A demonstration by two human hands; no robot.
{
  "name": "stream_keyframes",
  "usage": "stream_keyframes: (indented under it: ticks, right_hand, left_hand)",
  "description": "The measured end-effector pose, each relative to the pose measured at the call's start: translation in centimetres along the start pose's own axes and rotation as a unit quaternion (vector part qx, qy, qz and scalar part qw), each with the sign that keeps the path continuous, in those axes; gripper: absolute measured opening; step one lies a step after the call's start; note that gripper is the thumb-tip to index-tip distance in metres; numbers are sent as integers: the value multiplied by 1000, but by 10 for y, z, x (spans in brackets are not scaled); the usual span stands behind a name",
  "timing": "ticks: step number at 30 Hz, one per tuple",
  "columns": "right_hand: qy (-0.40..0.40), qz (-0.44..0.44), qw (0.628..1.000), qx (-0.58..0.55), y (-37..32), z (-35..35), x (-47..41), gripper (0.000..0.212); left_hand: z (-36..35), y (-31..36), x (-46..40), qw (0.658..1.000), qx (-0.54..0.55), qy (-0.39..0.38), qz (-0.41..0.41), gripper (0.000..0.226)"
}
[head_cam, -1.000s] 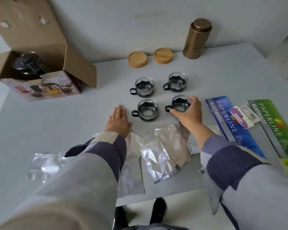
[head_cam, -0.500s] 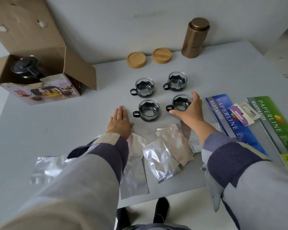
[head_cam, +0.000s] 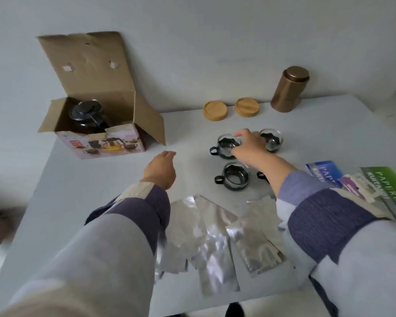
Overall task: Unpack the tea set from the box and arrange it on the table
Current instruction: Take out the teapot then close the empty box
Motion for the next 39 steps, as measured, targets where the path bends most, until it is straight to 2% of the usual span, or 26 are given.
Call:
stream_keyframes:
  ticks: [6,13,16,20,24,31,39]
  right_hand:
    - [-2,153,988,-35,-126,-17,-1,41]
    - [47,263,960,-82,-268,-28,-9,30]
    - [15,279,959,-54,-309,-39,-17,33]
    - [-54,260,964,10,-349,-58,-29,39]
    - [-93,227,967,63,-369,-73,-43,41]
    - [-78,175,980,61,-375,-88,-52,23]
    - [-36,191,981,11,-365,-71,-45,29]
  left_hand:
    - [96,-53,-6,983,24,183,-3,55]
    - [172,-134,-21,964,5,264,42,58]
    - [186,-160,-34,967,-7,247,66,65]
    - [180,-182,-51,980,-24,159,116,75]
    - [169,-189,-51,986,-43,128,101,69]
    - [168,-191,-53,985,-42,133,98,69]
    - [167,-190,-54,985,-9,132,107,70]
Point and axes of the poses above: each hand's wrist, its own x-axis away from the middle knuckle, its own z-axis out of the back of the hand, y = z × x, the point moved 3 cm from there along -x, towards the middle knuckle, and after that the axes turned 15 degrees about x, right-handed, at the moved point
